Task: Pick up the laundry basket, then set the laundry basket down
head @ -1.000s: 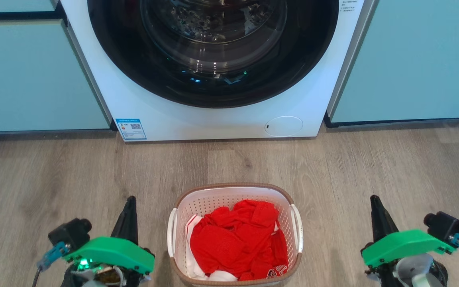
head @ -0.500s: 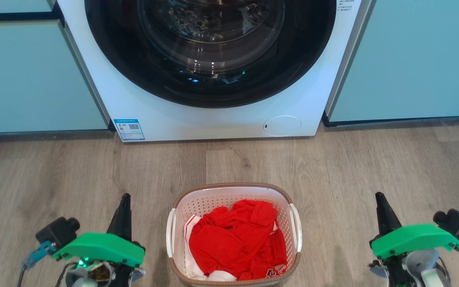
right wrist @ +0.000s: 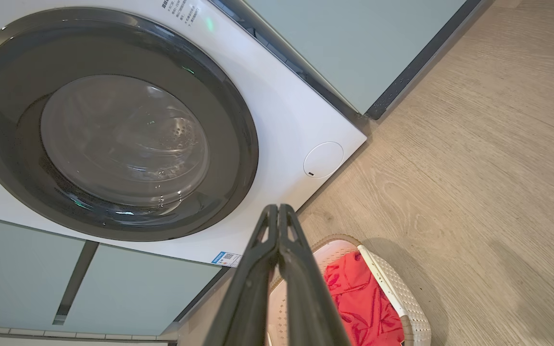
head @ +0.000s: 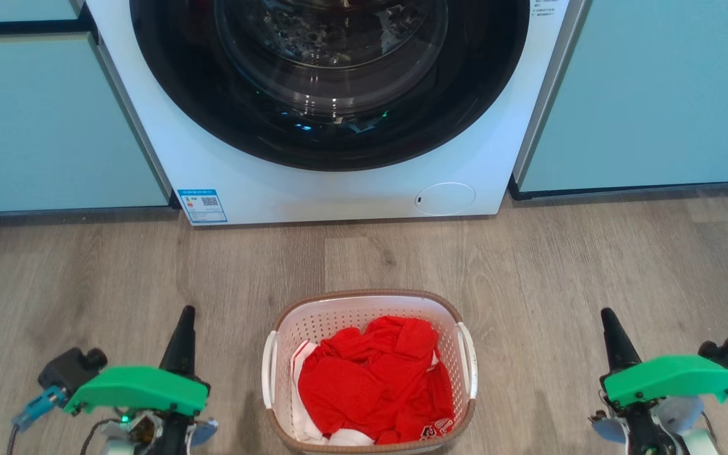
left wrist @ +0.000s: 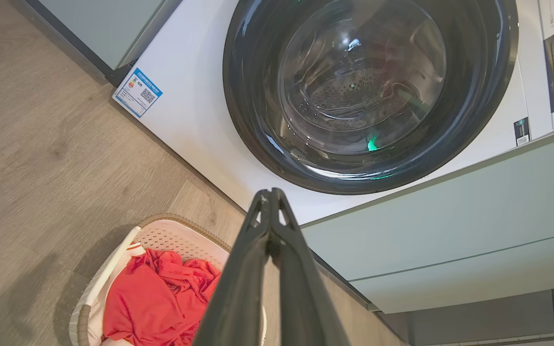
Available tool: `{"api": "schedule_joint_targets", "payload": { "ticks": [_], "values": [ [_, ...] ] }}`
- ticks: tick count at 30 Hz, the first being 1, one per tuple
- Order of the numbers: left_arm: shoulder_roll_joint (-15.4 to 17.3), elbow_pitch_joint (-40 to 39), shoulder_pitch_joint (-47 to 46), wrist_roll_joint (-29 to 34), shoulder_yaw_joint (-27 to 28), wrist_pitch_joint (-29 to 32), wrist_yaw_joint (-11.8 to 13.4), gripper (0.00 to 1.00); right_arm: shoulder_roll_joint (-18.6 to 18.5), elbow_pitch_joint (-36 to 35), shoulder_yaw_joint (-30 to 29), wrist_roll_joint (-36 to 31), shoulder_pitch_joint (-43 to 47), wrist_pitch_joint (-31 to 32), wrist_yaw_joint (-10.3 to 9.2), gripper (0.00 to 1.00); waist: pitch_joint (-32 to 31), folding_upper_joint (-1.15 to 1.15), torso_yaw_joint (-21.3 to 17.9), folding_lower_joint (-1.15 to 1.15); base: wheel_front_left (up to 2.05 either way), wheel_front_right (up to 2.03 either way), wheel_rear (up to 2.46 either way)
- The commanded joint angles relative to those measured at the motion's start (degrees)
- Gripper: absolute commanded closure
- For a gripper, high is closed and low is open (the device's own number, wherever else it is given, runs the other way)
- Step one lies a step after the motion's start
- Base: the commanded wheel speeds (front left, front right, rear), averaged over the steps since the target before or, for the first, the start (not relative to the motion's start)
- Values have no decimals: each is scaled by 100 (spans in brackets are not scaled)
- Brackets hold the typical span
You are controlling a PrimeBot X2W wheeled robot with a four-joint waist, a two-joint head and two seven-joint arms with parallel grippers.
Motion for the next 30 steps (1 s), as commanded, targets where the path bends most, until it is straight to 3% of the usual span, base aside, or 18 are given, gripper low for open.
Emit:
{"api": "schedule_joint_targets", "payload": {
  "ticks": [1,30],
  "values": [
    [100,-160,-364,-204,220,50,-55,100,-89,-153,-8,208,-337,53,20,100,1,0,-5,0,0,0,0],
    [95,-37,-523,-2023,739,536,-322,100,-92,-64,-327,1946,-476,530,28,100,12,0,-83,0,0,0,0]
  ]
}}
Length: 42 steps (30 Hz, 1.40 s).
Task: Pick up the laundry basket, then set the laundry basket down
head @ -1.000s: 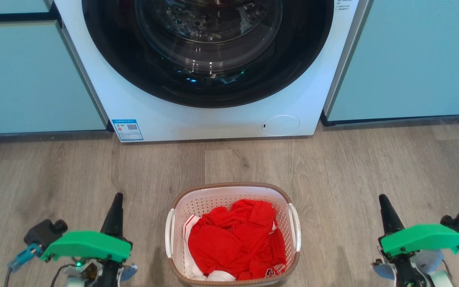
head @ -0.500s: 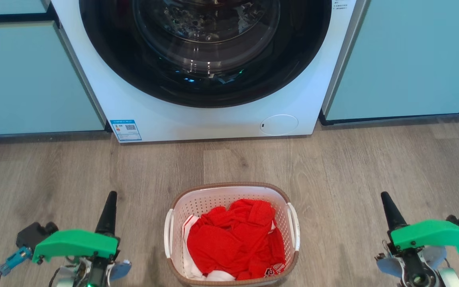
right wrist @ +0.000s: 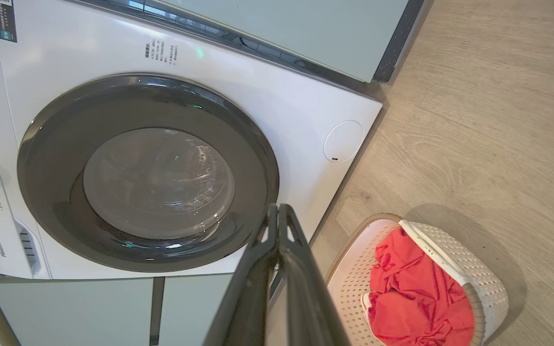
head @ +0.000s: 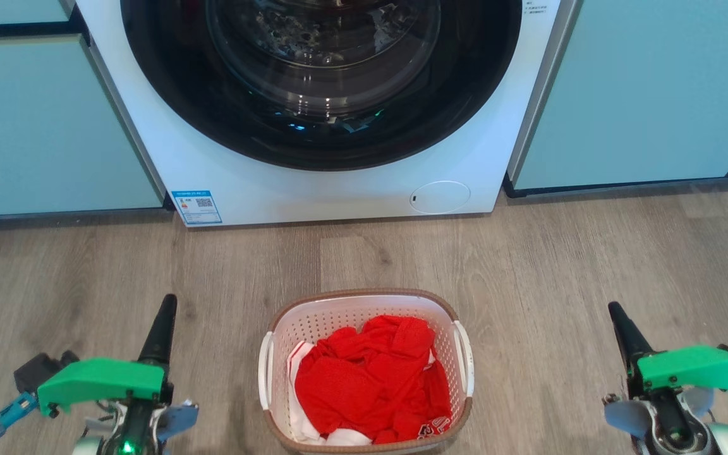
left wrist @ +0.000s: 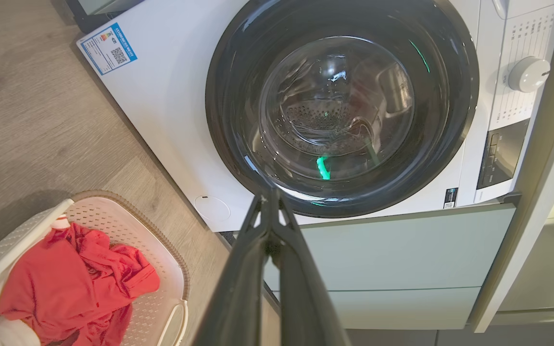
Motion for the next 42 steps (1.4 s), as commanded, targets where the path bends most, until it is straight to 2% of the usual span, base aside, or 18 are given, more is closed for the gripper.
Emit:
{"api": "schedule_joint_targets", "payload": {
  "ticks": [1,25,42],
  "values": [
    [93,-140,-329,-142,242,49,-67,100,-89,-177,42,140,-307,41,28,100,0,0,-2,0,0,0,0],
    [75,-37,-462,-1627,690,466,-288,100,-79,-104,-239,1561,-423,448,34,100,9,0,-66,0,0,0,0],
    [47,-35,-465,-1594,730,498,-288,100,-55,-101,-273,1533,-426,475,34,100,9,0,-66,0,0,0,0]
  ]
}}
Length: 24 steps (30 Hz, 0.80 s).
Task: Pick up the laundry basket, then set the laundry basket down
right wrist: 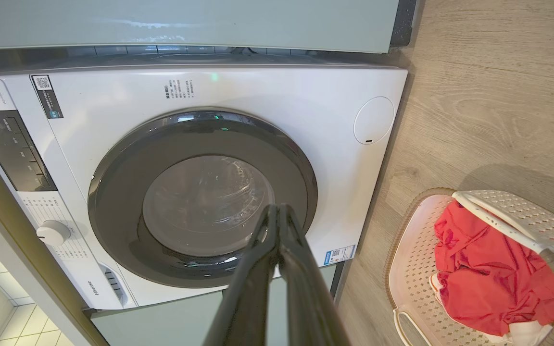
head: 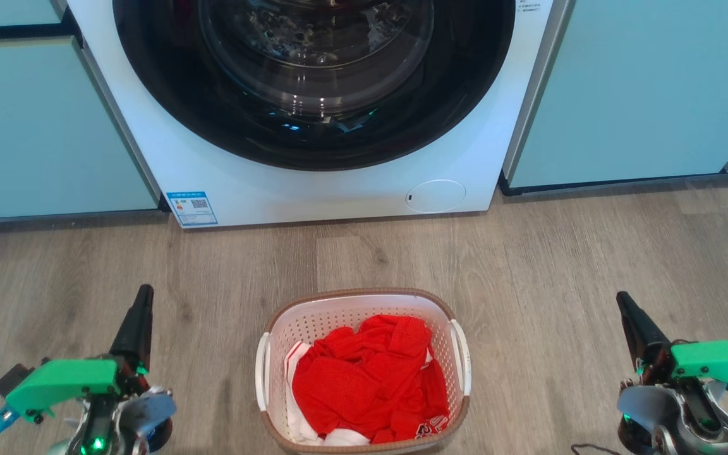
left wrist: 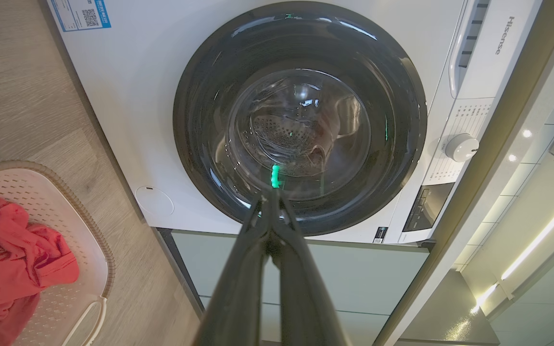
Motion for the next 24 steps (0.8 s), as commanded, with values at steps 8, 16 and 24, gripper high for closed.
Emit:
{"api": "schedule_joint_targets", "payload": {
  "ticks": [8,16,24],
  "values": [
    [51,-169,-337,29,234,58,-38,100,-47,-183,70,-8,-262,42,34,100,0,0,0,0,0,0,0],
    [39,-168,-338,42,250,71,-38,100,-37,-182,56,-20,-263,53,34,100,0,0,0,0,0,0,0],
    [29,-168,-339,55,265,83,-38,100,-28,-181,44,-31,-264,64,34,100,0,0,0,0,0,0,0]
  ]
}}
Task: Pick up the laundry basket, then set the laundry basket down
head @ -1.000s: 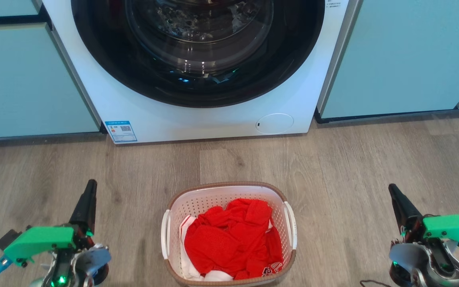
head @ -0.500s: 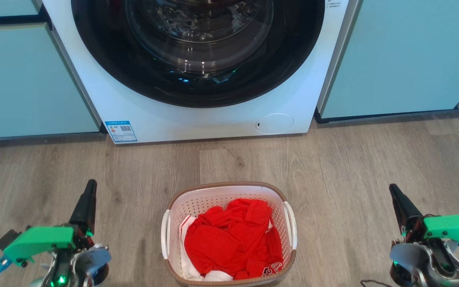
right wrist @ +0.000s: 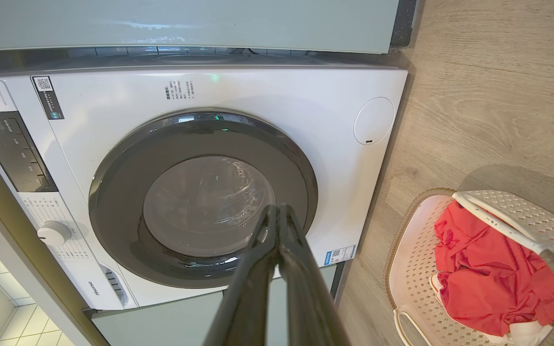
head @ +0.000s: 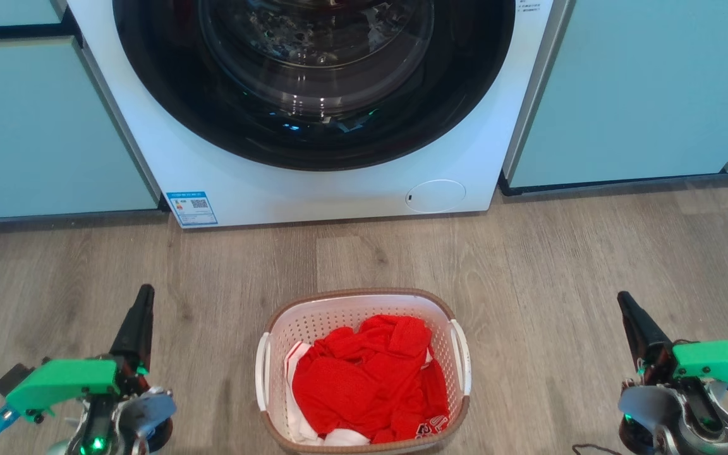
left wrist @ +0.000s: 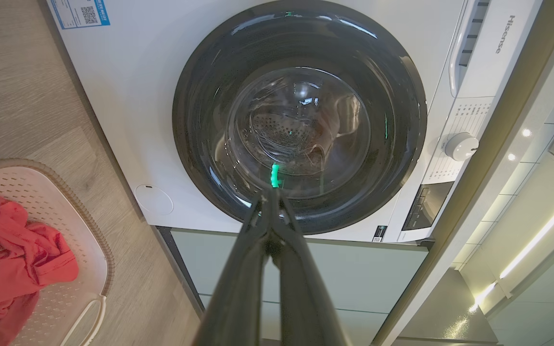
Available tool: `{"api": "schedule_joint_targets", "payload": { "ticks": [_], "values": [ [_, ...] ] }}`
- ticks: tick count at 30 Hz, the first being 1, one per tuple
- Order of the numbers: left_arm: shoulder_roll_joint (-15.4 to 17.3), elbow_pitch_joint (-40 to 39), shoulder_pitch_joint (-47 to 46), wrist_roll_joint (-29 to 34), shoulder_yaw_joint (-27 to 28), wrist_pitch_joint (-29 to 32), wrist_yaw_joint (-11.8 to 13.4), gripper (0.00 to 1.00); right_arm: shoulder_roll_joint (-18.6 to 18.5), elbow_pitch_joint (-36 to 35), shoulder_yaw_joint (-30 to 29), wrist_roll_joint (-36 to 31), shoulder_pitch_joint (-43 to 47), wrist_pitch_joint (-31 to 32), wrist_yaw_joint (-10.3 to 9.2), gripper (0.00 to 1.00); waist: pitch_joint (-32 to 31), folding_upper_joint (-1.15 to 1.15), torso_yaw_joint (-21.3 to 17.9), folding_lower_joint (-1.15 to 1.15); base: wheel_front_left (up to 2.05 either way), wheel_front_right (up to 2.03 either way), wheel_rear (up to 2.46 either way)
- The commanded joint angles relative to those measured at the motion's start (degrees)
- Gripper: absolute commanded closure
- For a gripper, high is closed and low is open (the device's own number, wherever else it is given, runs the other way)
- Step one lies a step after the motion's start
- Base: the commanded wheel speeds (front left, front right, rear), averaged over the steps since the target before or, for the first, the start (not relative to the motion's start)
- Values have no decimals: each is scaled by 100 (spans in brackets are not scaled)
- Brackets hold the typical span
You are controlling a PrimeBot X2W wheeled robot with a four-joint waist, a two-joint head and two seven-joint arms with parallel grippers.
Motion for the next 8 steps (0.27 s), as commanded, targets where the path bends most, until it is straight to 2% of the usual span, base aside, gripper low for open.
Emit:
{"api": "schedule_joint_targets", "payload": {
  "ticks": [1,8],
  "values": [
    [42,-169,-339,50,238,34,-38,100,-30,-181,78,-25,-264,36,34,100,0,0,0,0,0,0,0],
    [33,-168,-340,60,250,44,-38,100,-23,-180,68,-34,-265,45,34,100,0,0,0,0,0,0,0]
  ]
}}
